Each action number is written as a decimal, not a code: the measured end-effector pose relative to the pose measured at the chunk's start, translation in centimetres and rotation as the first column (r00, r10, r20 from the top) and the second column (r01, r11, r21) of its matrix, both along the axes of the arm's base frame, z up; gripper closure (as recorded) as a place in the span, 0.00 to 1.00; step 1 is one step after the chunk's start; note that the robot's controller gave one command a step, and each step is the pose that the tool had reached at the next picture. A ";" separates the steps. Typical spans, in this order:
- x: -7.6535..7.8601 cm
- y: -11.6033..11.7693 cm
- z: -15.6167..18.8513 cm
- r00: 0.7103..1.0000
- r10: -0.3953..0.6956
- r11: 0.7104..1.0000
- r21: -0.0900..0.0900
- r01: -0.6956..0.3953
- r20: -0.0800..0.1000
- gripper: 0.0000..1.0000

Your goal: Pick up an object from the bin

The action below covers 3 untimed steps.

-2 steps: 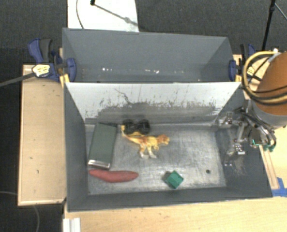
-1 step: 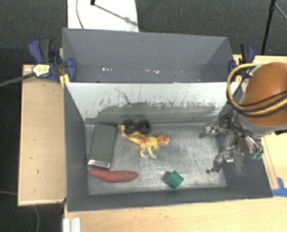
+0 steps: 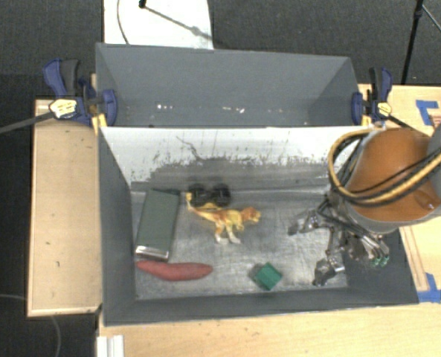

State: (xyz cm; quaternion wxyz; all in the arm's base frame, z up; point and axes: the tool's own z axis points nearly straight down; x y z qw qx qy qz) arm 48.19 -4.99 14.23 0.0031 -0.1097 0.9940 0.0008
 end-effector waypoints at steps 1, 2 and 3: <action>-0.1 0.4 -1.8 0.998 0.055 0.998 -0.001 -0.055 -0.008 0.00; 0.1 8.0 -6.4 0.996 0.092 0.996 0.000 -0.092 -0.004 1.00; 0.1 8.0 -6.4 0.996 0.093 0.996 0.000 -0.093 -0.004 1.00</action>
Offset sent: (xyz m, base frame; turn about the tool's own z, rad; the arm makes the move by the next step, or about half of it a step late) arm 0.0010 0.0782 -0.0652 -0.0881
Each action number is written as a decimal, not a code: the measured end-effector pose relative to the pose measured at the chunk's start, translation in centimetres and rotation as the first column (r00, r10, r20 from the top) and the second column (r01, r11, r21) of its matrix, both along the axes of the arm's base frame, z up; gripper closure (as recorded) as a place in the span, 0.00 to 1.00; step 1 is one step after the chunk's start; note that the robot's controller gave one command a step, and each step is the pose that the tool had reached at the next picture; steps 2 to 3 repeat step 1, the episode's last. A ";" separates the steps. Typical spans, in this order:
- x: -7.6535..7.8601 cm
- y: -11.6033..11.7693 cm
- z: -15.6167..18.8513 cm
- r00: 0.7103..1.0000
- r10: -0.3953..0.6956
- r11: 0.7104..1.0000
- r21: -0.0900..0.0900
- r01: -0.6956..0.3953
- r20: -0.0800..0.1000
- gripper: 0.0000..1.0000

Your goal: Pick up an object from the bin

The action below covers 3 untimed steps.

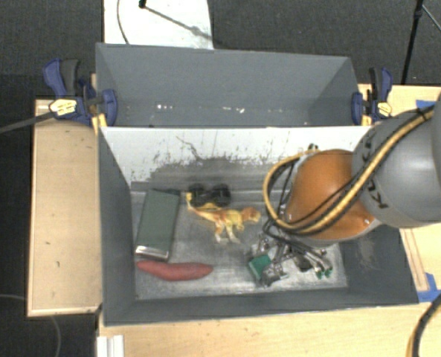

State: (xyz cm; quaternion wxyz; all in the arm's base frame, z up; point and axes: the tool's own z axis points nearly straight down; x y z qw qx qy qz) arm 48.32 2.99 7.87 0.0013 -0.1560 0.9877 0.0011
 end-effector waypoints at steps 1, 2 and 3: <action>1.6 -0.2 13.3 1.000 0.021 1.000 -0.002 -0.021 0.001 1.00; 1.6 -0.2 13.3 1.000 0.021 1.000 -0.002 -0.021 0.001 1.00; 1.6 -0.2 13.3 1.000 0.021 1.000 -0.002 -0.021 0.001 1.00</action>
Offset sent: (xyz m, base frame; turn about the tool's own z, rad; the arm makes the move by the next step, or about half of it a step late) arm 0.0000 0.0000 0.0000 0.0000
